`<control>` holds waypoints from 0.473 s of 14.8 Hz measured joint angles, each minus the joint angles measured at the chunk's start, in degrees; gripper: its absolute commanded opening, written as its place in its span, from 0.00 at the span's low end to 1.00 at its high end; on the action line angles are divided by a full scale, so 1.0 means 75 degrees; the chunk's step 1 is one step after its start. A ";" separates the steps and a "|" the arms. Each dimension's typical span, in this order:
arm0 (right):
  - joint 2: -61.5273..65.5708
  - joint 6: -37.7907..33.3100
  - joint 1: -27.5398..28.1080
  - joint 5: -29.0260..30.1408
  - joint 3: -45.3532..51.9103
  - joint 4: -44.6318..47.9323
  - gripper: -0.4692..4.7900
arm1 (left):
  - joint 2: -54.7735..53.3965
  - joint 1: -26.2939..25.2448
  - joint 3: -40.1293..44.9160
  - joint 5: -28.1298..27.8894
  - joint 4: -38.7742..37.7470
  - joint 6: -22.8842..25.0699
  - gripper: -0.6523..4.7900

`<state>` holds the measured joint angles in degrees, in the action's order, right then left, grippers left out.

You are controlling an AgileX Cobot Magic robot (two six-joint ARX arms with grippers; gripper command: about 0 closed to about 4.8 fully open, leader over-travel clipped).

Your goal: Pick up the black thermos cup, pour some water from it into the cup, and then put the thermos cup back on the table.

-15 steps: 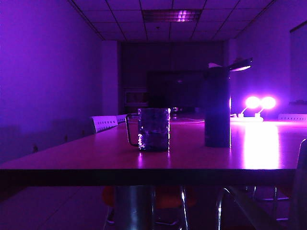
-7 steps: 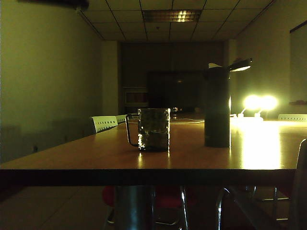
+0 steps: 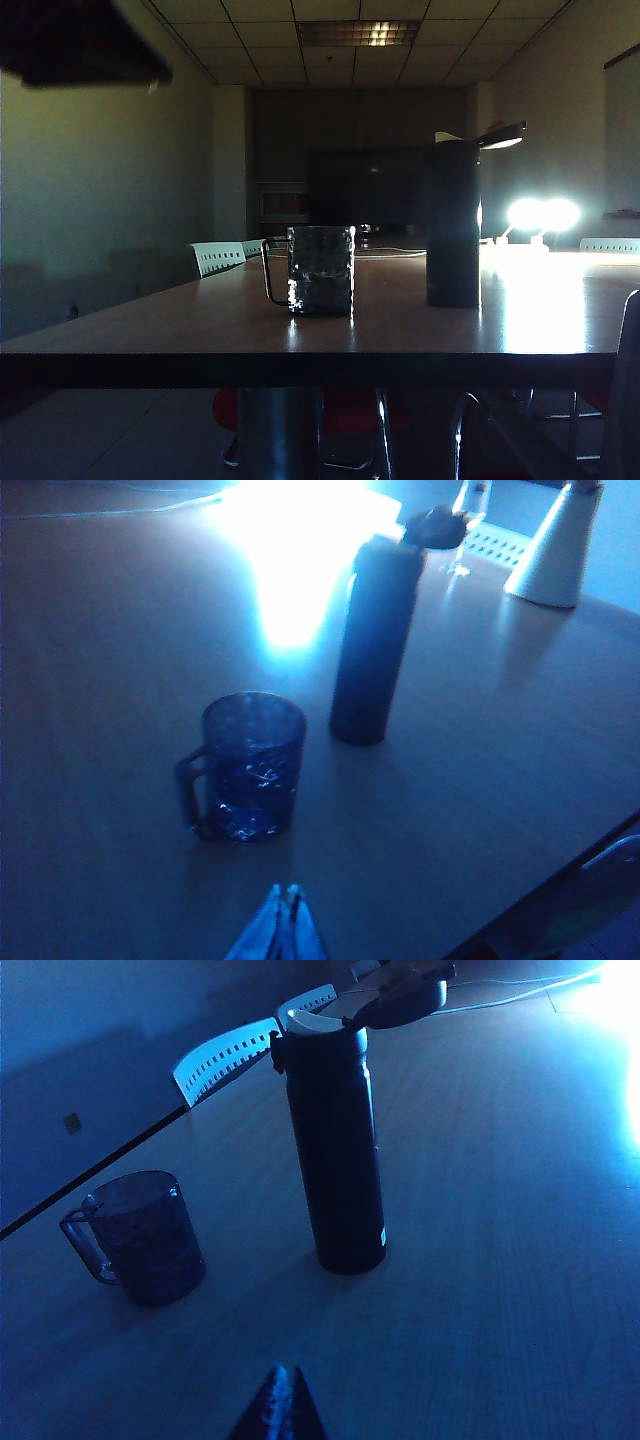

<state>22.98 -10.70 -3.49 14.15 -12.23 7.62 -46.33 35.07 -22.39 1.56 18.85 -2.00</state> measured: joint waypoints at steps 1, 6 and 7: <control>0.0000 0.0000 0.0000 0.0000 0.0000 0.0000 0.08 | 0.0143 0.0000 0.0058 -0.0181 0.0023 0.0000 0.11; 0.0000 0.0000 0.0000 -0.0003 0.0000 0.0000 0.08 | 0.2658 -0.0417 0.1230 -0.1460 -0.0221 -0.0006 0.11; 0.0000 0.0000 0.0000 -0.0003 0.0000 -0.0003 0.08 | 0.3121 -0.0860 0.1515 -0.1370 -0.0627 -0.0023 0.11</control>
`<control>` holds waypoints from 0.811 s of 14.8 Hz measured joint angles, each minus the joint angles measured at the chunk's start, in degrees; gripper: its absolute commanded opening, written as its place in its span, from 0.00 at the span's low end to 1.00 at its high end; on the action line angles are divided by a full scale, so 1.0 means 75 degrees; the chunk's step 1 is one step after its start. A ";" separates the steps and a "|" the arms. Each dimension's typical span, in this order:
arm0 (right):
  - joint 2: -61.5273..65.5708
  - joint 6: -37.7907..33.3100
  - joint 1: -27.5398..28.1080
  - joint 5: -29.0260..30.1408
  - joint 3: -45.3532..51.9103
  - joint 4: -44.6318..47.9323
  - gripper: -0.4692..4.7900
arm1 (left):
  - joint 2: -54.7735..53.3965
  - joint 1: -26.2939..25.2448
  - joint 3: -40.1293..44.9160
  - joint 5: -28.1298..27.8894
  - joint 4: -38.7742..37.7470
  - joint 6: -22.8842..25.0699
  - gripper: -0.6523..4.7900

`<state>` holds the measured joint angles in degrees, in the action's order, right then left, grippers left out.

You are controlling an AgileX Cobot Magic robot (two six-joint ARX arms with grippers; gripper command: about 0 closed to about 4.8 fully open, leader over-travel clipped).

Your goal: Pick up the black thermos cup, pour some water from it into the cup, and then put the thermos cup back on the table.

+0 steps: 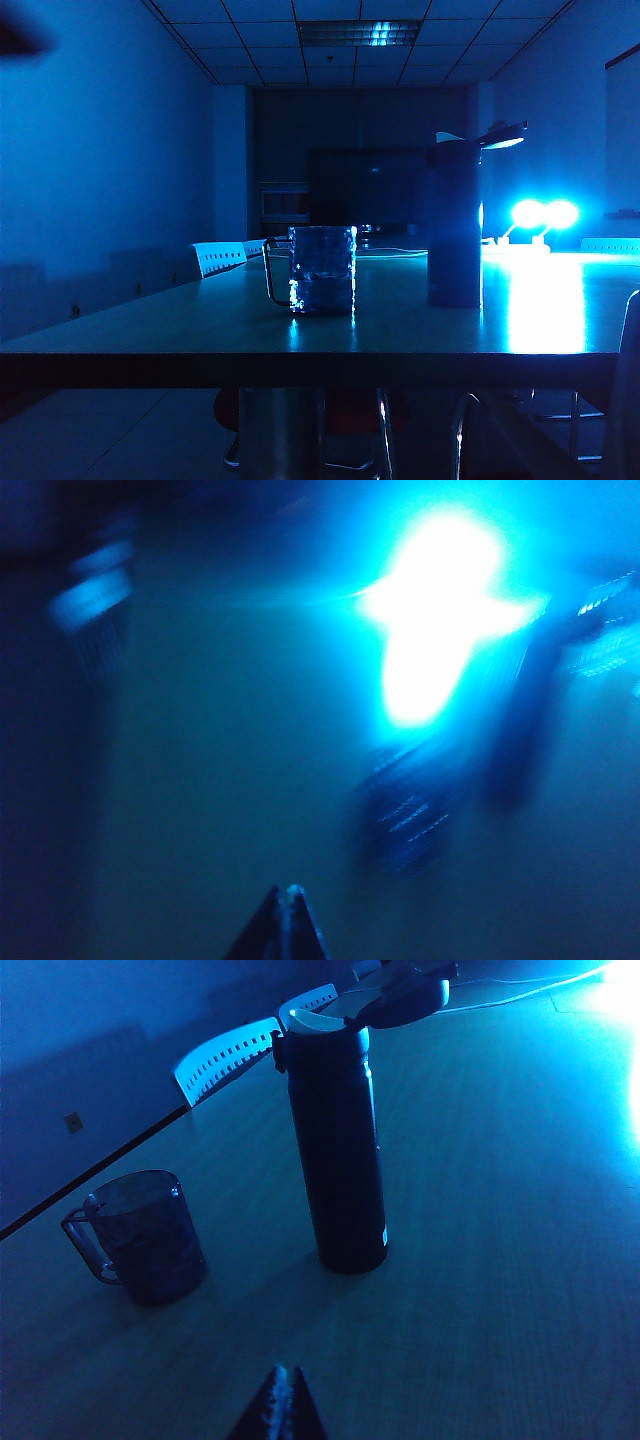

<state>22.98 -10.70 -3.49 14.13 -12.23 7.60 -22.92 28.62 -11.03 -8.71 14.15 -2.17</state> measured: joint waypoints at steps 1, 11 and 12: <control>0.0000 0.0000 0.0000 0.0000 0.0000 0.0000 0.08 | 0.0376 -0.0574 0.0181 0.0312 -0.0385 -0.0003 0.11; -0.0003 0.0003 -0.0009 -0.0006 0.0000 -0.0085 0.08 | 0.3013 -0.3462 0.1413 0.2017 -0.2008 0.0000 0.11; 0.0000 0.0003 -0.0009 -0.0009 0.0000 -0.0134 0.08 | 0.3010 -0.3462 0.1413 0.1996 -0.2081 0.0157 0.11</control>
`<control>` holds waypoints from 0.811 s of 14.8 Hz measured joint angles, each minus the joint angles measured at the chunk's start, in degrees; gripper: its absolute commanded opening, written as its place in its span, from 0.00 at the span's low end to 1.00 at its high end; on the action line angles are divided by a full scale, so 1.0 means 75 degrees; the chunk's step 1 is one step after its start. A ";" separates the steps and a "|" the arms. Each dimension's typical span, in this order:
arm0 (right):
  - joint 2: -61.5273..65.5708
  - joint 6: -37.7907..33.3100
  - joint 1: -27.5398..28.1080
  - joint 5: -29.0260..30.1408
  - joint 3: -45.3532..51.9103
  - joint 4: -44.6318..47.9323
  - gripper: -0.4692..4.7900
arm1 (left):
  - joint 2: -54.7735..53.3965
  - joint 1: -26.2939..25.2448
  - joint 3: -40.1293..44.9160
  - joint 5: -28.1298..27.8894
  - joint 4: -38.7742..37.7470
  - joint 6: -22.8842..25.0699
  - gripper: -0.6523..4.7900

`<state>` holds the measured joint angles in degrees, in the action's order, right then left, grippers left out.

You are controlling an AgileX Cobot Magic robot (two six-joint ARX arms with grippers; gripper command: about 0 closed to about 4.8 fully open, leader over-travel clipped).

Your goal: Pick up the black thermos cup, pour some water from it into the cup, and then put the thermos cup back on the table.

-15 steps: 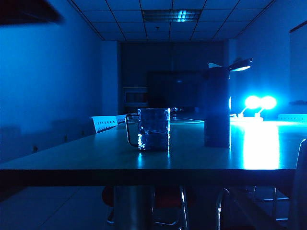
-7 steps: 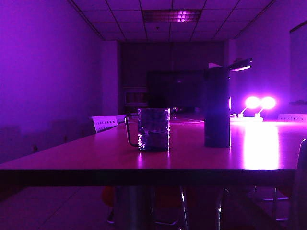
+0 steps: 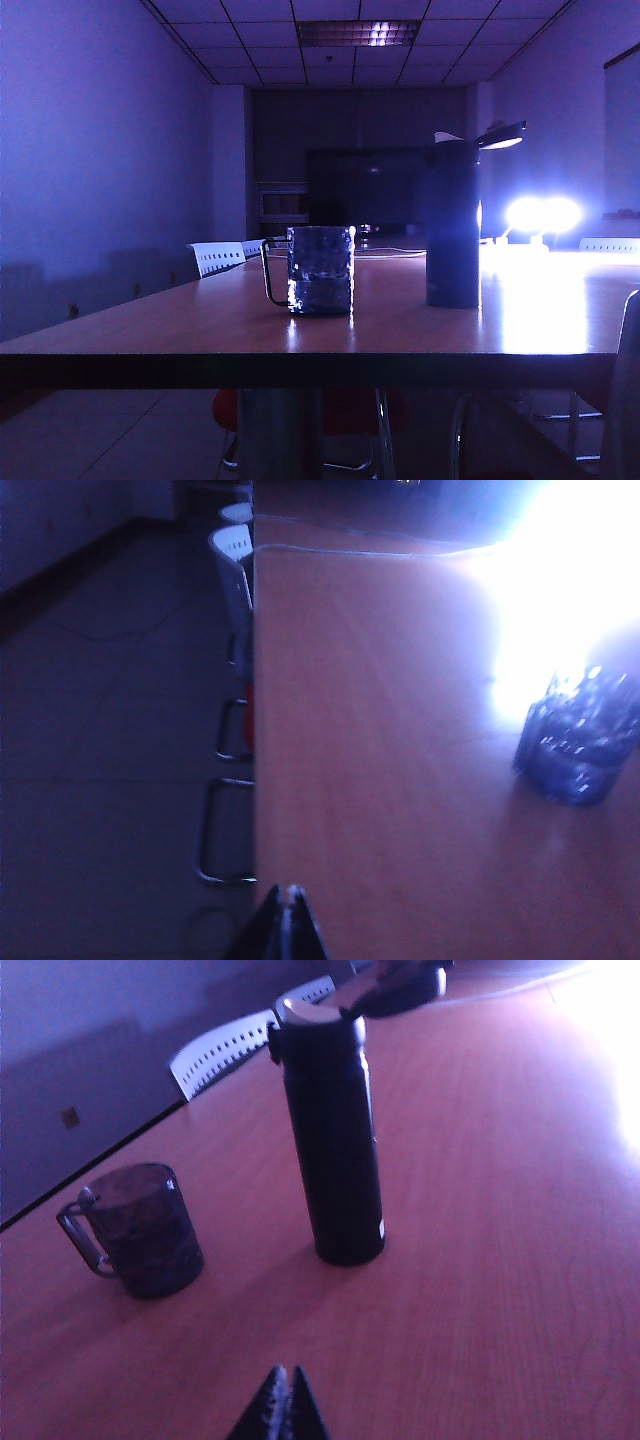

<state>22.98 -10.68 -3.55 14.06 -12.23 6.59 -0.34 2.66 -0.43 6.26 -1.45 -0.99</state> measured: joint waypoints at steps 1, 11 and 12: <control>0.0000 0.0000 0.0000 0.0003 0.0000 -0.0009 0.08 | 0.0000 0.0000 0.0000 0.0000 0.0012 0.0204 0.11; 0.0000 0.0000 0.0000 -0.0009 0.0000 -0.0009 0.08 | 0.0003 0.0000 0.0000 0.0023 0.0041 0.0154 0.12; 0.0000 0.0000 0.0000 -0.0009 0.0000 -0.0009 0.08 | 0.0003 0.0000 0.0000 0.0023 0.0041 0.0154 0.12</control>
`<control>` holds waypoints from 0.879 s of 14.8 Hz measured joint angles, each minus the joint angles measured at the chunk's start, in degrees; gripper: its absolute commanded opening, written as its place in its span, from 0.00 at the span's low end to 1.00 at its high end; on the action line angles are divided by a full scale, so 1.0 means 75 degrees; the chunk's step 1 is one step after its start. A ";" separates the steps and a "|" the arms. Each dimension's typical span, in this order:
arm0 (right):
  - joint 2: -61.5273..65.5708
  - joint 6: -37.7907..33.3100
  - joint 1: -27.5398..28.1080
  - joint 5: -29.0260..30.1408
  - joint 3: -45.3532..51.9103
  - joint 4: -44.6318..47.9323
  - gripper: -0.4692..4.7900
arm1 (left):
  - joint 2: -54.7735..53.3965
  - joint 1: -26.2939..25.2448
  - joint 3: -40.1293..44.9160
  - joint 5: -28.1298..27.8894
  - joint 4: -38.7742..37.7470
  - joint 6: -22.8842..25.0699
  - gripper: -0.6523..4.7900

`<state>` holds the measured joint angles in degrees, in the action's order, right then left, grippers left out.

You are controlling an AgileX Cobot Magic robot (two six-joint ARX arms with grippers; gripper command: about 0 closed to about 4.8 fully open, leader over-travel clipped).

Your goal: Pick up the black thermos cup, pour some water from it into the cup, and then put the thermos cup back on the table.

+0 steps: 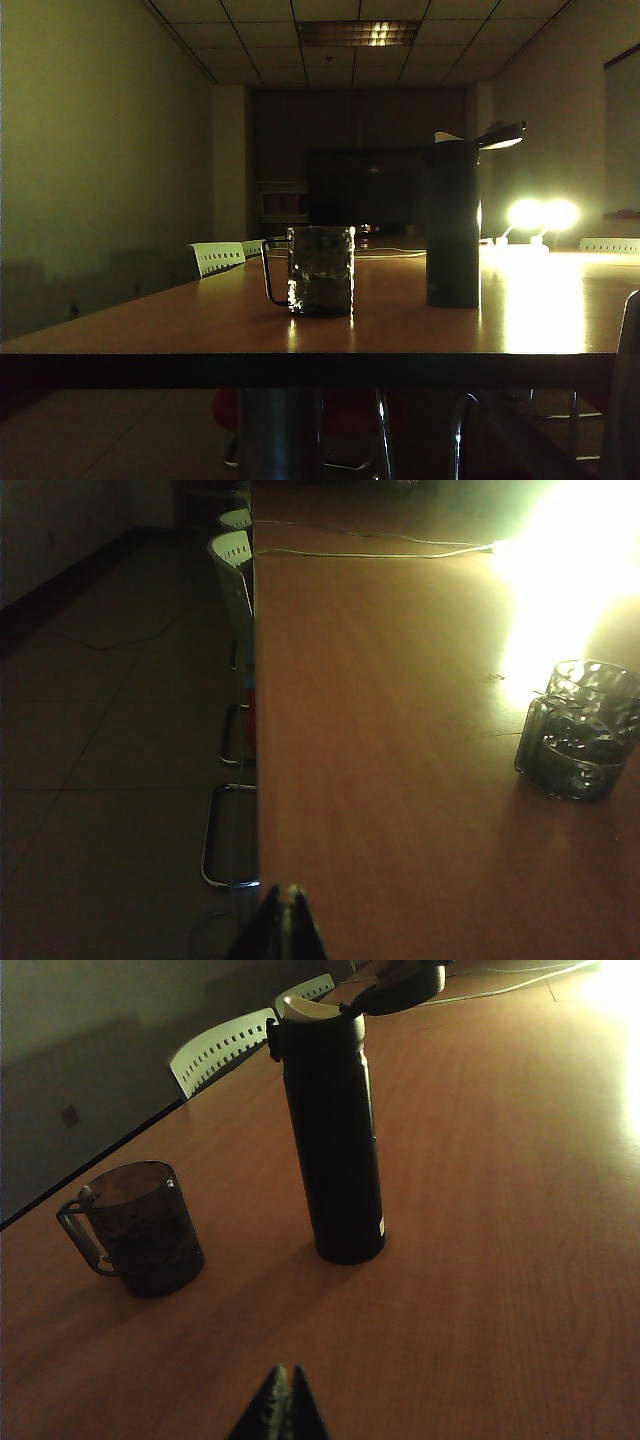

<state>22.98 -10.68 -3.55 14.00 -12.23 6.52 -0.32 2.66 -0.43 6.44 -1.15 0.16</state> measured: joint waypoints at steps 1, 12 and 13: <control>0.0000 0.0000 0.0000 -0.0003 0.0000 0.0000 0.08 | 0.0000 0.0000 0.0000 0.0000 0.0000 0.0000 0.12; -0.3040 0.0280 0.0108 -0.2442 0.1580 -0.0842 0.08 | 0.0000 0.0000 0.0000 0.0003 -0.0006 0.0000 0.12; -0.3040 0.0294 0.0108 -0.2396 0.1580 -0.1183 0.08 | 0.0000 0.0000 0.0000 0.0006 -0.0003 0.0000 0.12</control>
<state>0.19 -8.47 -2.74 -3.97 -0.38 -2.35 -0.32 2.66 -0.43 6.48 -1.17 0.16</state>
